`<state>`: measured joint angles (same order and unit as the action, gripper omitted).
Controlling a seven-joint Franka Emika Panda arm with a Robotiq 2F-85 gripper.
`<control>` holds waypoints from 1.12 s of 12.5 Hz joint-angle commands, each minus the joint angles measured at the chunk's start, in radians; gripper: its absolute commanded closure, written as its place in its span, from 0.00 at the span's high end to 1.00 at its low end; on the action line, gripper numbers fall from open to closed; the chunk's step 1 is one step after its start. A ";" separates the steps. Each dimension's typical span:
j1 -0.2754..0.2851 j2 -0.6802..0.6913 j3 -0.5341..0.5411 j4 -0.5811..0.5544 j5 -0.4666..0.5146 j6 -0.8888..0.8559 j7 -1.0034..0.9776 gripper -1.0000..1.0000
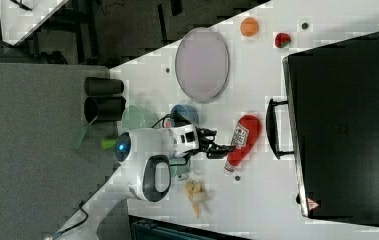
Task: Pick ketchup from plate and place it on table.
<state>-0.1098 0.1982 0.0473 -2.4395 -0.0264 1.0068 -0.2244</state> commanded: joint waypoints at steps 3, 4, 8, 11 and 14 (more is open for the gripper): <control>0.005 -0.203 -0.002 0.185 0.008 -0.252 0.054 1.00; 0.005 -0.225 -0.002 0.242 0.018 -0.323 0.093 1.00; 0.007 -0.256 -0.001 0.506 0.020 -0.612 0.147 1.00; 0.006 -0.252 -0.004 0.663 0.020 -0.847 0.147 1.00; 0.006 -0.253 -0.004 0.721 0.020 -0.958 0.147 1.00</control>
<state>-0.1006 -0.0622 0.0397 -1.7197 -0.0026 0.0945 -0.1284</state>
